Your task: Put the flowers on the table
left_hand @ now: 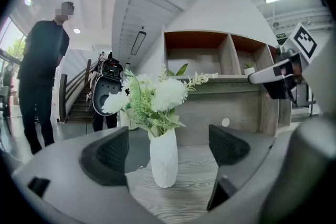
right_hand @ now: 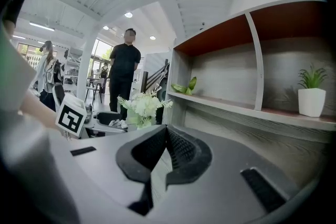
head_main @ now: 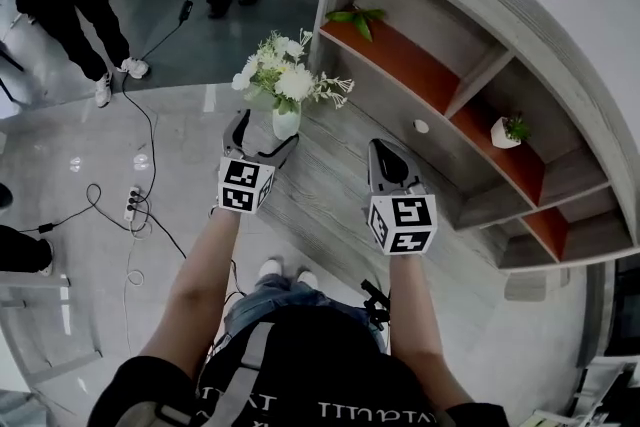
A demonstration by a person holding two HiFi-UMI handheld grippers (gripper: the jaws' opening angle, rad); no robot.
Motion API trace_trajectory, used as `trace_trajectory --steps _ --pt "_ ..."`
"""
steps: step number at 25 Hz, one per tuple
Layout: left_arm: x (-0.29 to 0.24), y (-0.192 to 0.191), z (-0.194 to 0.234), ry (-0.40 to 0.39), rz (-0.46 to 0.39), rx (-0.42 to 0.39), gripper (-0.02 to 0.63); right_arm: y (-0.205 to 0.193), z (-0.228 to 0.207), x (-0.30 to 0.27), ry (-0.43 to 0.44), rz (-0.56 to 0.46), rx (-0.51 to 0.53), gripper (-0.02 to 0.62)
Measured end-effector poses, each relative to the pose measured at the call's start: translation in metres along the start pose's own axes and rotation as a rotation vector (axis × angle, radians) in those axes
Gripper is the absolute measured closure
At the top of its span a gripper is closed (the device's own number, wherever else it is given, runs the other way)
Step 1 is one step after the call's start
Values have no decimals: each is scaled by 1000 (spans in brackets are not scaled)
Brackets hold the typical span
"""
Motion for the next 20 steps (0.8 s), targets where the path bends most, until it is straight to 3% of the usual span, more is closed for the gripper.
trace_trajectory --steps 20 --pt "38 61 18 106 -82 -65 143 38 -4 6 22 -98 46 581"
Point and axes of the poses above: the fingertips, and each gripper's own axes: x backward along the fingers, z to its left, y out of its top, the point moved 7 cm from there along x, backward along the fingers, and after that the axes turned 13 degrees about -x, right-handed, at the moved point
